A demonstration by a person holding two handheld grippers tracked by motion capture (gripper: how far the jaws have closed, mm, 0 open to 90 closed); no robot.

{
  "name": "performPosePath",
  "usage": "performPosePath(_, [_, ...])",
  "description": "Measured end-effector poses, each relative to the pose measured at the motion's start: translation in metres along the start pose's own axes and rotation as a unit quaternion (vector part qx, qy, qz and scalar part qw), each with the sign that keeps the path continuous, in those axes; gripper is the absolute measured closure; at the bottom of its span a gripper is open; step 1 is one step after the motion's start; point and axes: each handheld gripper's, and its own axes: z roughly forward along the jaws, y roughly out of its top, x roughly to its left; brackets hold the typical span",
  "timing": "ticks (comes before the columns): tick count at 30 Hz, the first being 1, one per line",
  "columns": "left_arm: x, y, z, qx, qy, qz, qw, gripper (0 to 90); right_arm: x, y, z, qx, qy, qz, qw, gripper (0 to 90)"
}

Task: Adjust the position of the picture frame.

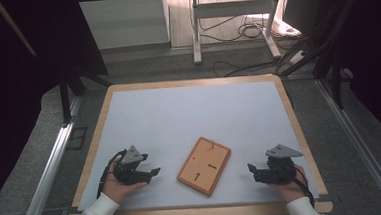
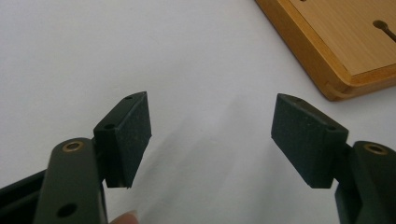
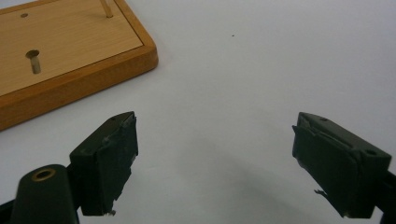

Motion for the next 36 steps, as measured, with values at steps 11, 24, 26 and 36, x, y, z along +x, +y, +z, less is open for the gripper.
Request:
performPosePath(11, [-0.004,-0.004,0.002,0.007,0.000,0.010,0.9999,28.5,-0.006,0.003,-0.003,-0.003,0.008,0.006,0.9999,15.9])
performPosePath(24, [-0.002,-0.006,-0.003,0.002,-0.004,-0.001,1.0000,28.4,-0.004,0.012,0.000,0.004,0.013,-0.009,0.9999,20.4])
performPosePath(26, [-0.003,-0.006,-0.001,0.006,-0.004,0.002,1.0000,28.4,-0.003,0.014,0.001,0.002,0.016,-0.011,0.9998,20.4])
performPosePath(36, [-0.003,-0.006,-0.003,0.001,-0.009,-0.002,1.0000,27.8,0.010,0.026,-0.001,-0.002,0.030,-0.024,0.9992,21.2])
